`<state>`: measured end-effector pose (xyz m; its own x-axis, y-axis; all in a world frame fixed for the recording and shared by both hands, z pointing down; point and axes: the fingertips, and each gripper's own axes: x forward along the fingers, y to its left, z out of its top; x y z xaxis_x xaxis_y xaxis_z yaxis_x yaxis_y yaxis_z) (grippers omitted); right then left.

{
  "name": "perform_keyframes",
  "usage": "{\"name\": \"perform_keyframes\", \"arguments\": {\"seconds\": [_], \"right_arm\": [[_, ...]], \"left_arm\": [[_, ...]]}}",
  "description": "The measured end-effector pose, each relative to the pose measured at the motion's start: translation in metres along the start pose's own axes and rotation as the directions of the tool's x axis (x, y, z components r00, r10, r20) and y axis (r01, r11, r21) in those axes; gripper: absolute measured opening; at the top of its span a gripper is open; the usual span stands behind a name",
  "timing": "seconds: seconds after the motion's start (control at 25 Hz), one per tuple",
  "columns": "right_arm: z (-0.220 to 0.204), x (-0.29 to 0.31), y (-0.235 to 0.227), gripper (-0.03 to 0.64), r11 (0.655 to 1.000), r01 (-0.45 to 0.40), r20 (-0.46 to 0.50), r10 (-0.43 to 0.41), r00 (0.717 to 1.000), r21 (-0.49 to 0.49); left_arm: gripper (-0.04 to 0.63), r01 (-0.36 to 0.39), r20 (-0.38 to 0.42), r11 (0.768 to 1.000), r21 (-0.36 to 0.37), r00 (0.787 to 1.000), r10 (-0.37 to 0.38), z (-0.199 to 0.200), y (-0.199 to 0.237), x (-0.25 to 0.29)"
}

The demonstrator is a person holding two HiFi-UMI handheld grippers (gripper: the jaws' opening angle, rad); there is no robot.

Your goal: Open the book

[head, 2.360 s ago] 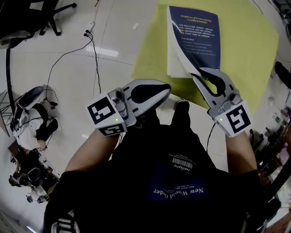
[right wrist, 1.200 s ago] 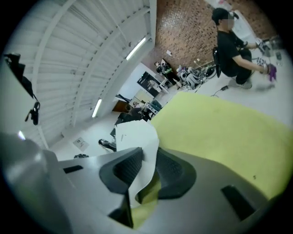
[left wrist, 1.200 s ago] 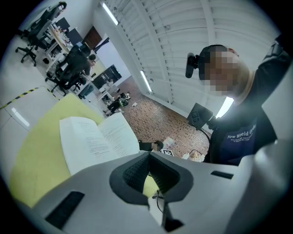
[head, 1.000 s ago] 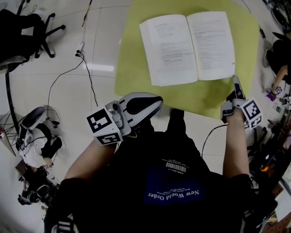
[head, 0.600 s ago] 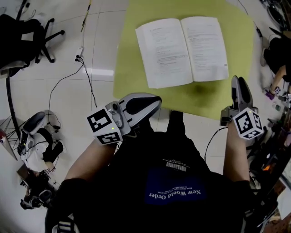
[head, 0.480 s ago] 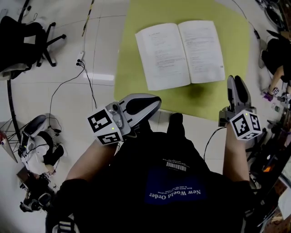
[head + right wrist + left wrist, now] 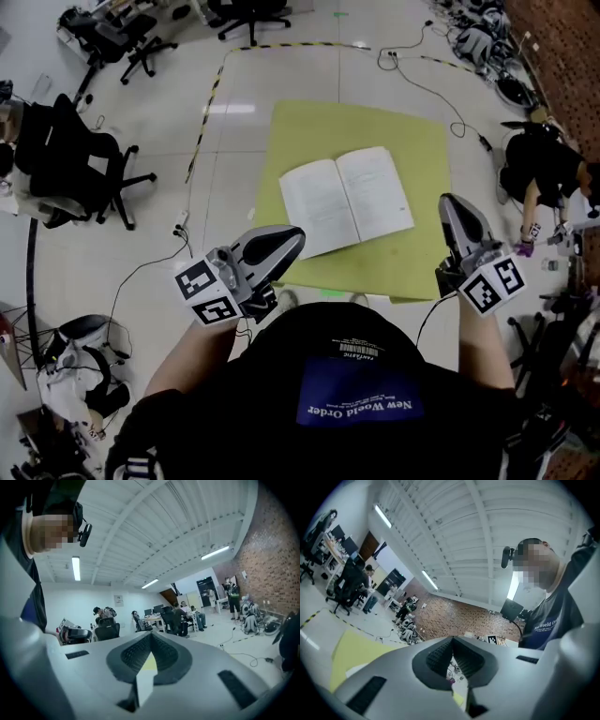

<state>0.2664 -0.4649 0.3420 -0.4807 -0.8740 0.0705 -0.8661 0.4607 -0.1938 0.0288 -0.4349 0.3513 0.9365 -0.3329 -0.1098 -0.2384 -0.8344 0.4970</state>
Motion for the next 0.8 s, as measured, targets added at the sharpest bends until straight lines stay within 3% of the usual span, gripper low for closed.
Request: {"name": "perform_keyframes", "arguments": {"seconds": [0.16,0.32,0.6,0.8], "right_arm": [[0.056,-0.018,0.017,-0.011,0.997,-0.048,0.065,0.051,0.997,-0.053],[0.08,-0.033,0.034,-0.011,0.993,-0.106,0.099,0.111,0.989,-0.054],[0.045,-0.044,0.033,-0.012,0.986,-0.165,0.057,0.164,0.985,0.022],[0.048,-0.039,0.021,-0.014,0.984,-0.174,0.045,0.171,0.984,0.05]], "left_arm": [[0.006,0.005,0.062,0.992,0.125,0.998,-0.013,0.055,-0.026,0.003],[0.006,-0.01,0.104,0.983,0.182,0.995,-0.009,0.079,-0.042,0.003],[0.006,-0.016,0.113,0.978,0.208,0.994,-0.007,0.063,-0.051,0.015],[0.006,-0.022,0.103,0.978,0.209,0.995,0.0,0.067,-0.052,0.024]]}}
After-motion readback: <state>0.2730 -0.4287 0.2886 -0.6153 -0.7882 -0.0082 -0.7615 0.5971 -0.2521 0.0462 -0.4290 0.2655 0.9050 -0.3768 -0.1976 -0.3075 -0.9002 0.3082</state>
